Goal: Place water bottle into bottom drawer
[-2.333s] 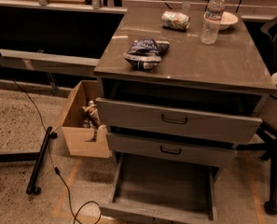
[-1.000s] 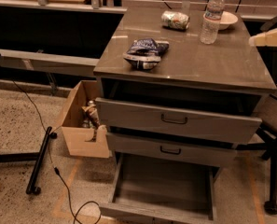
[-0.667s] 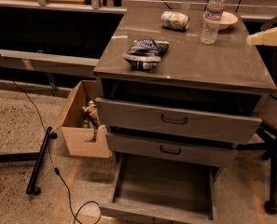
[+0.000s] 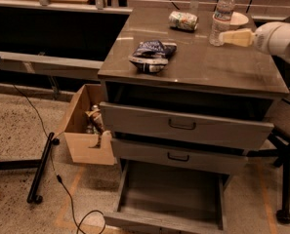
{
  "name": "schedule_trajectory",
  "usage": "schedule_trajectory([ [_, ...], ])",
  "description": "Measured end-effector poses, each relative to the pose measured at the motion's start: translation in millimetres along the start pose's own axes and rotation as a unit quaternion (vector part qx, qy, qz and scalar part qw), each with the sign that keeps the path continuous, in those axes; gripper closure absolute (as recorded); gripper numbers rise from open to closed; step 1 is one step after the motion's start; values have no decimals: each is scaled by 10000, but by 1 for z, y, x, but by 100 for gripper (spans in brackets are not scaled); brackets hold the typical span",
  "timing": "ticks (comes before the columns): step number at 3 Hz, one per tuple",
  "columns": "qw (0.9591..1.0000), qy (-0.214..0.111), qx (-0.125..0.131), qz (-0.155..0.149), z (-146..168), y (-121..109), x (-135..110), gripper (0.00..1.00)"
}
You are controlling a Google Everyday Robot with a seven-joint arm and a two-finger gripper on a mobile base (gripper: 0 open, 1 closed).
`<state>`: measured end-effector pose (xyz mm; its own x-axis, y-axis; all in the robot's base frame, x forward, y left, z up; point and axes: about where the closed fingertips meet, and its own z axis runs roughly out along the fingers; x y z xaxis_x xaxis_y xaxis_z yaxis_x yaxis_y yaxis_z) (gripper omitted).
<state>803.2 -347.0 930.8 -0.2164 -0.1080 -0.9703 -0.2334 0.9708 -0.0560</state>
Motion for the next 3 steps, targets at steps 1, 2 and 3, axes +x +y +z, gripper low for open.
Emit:
schedule_trajectory([
  [1,9993,-276,-234,8,32,33,-7,0],
  [2,9980,-525,-334,-144,67,52,-10,0],
  [3,9970,-668,-296,-242,98,53,-12,0],
])
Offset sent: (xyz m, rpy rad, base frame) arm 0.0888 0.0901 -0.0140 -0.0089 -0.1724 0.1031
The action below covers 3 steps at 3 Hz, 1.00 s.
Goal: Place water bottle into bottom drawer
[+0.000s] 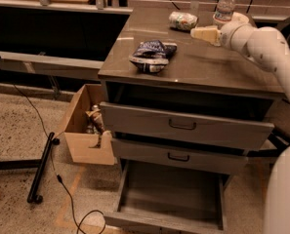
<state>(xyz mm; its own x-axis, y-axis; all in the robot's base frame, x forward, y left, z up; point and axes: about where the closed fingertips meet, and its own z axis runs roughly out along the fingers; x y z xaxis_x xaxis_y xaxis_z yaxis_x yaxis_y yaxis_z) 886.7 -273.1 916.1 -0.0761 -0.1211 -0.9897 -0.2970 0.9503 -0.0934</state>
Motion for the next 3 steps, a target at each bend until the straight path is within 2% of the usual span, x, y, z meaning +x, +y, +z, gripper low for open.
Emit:
schedule_trajectory([
  [1,9999,-47,123,-61,21,-9,5,0],
  [2,9993,-61,338,-132,33,-28,9,0],
  [3,9984,-25,534,-159,41,-48,16,18],
])
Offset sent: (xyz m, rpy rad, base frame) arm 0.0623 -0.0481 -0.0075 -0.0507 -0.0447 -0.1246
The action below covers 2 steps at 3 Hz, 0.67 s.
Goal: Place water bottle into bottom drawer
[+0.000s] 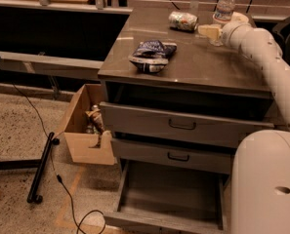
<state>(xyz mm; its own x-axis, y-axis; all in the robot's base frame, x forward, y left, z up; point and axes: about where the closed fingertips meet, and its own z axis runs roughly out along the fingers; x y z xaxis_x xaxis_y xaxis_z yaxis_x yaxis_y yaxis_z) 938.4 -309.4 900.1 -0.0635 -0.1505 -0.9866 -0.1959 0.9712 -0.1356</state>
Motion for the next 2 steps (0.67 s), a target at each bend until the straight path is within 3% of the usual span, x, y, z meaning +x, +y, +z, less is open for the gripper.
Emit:
schedule_trajectory([
  [2,9997,85,-50,208,4,-10,8,65],
])
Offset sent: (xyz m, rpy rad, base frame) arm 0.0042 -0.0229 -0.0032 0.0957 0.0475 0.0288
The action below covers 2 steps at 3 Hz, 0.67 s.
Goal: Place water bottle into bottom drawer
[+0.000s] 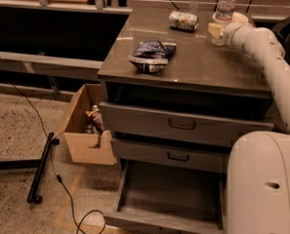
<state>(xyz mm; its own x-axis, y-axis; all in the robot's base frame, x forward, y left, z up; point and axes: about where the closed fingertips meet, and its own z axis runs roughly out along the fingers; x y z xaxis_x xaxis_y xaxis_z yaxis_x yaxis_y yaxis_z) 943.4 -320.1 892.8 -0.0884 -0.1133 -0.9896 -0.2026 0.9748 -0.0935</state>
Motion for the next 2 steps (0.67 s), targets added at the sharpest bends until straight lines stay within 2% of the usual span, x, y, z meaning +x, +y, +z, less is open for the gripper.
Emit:
schedule_trajectory([
  [1,9994,-13,-306,169,-28,-1,-12,88],
  [2,9976,-216,-625,224,-77,5,-36,100],
])
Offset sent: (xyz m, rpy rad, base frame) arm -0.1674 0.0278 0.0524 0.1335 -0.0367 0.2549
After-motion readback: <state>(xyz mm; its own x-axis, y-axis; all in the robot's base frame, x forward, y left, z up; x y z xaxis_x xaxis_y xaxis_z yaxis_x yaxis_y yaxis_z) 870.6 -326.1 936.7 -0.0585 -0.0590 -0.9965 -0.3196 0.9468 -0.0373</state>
